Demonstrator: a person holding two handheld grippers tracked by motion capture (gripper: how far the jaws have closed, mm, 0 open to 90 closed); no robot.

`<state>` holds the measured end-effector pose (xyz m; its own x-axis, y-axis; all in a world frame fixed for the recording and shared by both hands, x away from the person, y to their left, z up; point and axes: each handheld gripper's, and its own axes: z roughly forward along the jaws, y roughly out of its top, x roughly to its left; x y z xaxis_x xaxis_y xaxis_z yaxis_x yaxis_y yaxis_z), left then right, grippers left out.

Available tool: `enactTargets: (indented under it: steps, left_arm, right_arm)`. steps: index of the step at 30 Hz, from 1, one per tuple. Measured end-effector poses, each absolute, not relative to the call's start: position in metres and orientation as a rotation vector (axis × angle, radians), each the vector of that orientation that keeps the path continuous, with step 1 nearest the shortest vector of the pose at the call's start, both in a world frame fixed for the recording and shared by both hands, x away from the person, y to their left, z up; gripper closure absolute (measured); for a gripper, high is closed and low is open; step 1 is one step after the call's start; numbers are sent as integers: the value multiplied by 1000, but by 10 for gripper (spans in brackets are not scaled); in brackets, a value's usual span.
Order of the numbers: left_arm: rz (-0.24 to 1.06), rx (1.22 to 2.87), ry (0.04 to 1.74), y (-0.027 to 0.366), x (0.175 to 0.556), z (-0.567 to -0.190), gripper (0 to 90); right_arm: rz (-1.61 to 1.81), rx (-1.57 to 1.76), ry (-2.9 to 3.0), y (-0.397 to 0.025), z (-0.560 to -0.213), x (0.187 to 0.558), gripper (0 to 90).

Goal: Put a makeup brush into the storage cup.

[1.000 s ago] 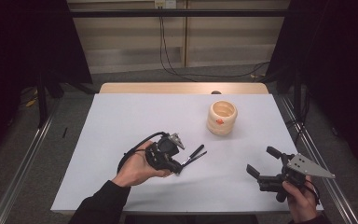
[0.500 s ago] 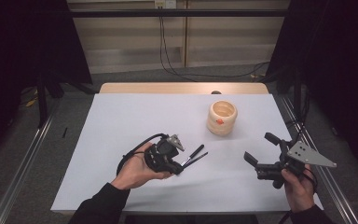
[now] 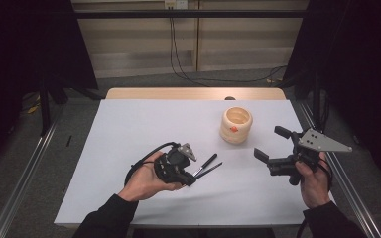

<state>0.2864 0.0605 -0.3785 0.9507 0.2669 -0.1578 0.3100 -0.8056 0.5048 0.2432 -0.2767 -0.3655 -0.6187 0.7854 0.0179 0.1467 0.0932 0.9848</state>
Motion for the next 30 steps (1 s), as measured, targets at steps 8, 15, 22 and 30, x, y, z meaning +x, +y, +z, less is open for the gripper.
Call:
enactTargets:
  steps: [8,15,22,30]
  left_arm:
    - [-125,2561,388,59,286,-379,833]
    - [-123,2566,373,59,287,-379,833]
    - [-127,2561,376,58,286,-380,833]
    - [-121,2543,386,57,285,-380,833]
  right_arm:
    - [1581,878,1810,-265,-355,268,0]
    - [1591,779,1886,-247,-344,282,0]
    - [1601,742,2012,-233,-347,286,10]
    - [1590,689,2094,-227,-349,285,73]
